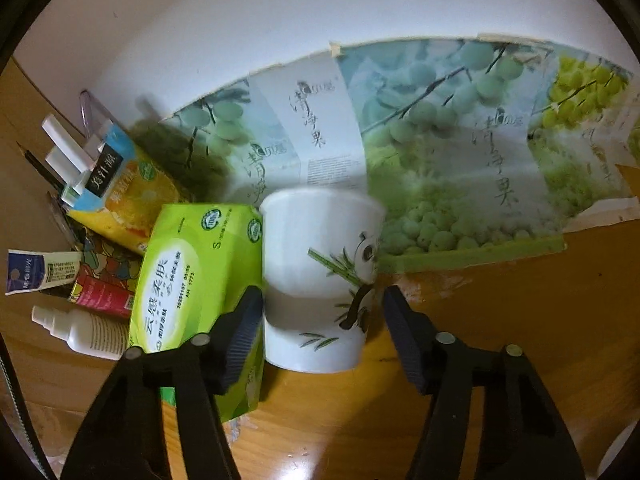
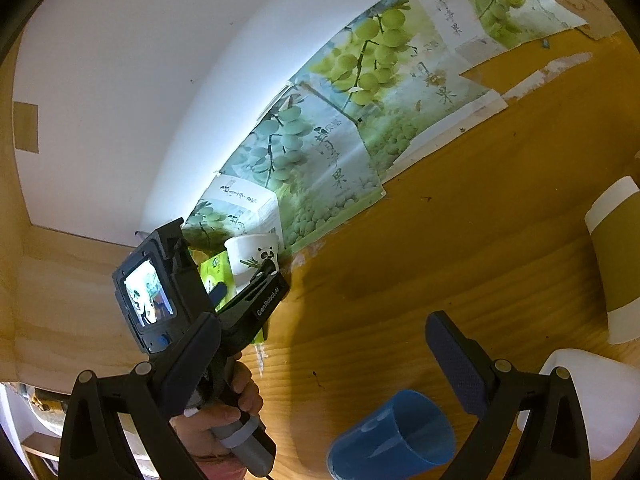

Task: Flip cup upright
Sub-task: 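Close the left gripper around the body of the panda-print cup, then lift the panda-print cup with the left gripper and carry it over the desk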

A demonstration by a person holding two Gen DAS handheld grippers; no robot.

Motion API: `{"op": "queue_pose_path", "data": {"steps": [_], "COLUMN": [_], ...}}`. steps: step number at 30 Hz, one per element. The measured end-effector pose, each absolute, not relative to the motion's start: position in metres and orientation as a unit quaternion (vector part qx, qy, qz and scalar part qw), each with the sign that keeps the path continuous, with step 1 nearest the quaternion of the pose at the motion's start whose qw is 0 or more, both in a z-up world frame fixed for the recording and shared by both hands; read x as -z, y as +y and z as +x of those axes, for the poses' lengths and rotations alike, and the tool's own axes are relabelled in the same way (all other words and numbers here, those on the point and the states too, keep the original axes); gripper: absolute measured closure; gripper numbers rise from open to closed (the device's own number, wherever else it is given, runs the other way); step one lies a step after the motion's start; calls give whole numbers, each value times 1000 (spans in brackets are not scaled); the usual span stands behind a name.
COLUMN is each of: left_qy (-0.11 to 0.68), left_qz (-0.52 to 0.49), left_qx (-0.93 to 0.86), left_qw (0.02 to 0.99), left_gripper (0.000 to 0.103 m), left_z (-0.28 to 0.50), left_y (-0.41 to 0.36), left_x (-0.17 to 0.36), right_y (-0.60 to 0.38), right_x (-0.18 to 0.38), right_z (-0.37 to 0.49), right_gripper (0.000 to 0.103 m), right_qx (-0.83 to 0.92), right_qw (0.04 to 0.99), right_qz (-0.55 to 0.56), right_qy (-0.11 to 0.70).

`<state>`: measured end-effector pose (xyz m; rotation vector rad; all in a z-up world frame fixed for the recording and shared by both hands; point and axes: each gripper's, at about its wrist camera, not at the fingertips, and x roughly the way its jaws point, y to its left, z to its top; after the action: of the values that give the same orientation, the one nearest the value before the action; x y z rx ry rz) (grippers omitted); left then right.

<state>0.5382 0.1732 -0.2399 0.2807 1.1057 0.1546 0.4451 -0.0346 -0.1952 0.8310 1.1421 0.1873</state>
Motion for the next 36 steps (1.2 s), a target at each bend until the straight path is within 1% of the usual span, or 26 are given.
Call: {"op": "queue_pose_path", "data": {"steps": [12,16,22,26,30,36], "left_qy": [524,524,511,508,495,475], "left_qz": [116,97,103,90,71,78], "left_qx": [-61,-51,-41,-30,-22,-23], "left_qw": [841,844,852,856,866,876], "left_gripper": [41,41,41,41,41,41], "left_z": [546,539,525,516,497,470], "left_y": [175,172,164,162,160,152], "left_x": [241,223,204,189,163,135], "right_y": [-40,-43,-48,-52,-58,-68], "right_x": [199,199,194,186,176,162], "right_z": [440,437,432,426,419,405], "right_gripper": [0,0,0,0,0,0], "right_qx": [-84,-83,-86,-90,-99,-124], "right_qw": [750,747,744,749,752,749], "right_qz": [398,403,409,406,406,409], "right_qy": [521,522,522,516,510,506]}}
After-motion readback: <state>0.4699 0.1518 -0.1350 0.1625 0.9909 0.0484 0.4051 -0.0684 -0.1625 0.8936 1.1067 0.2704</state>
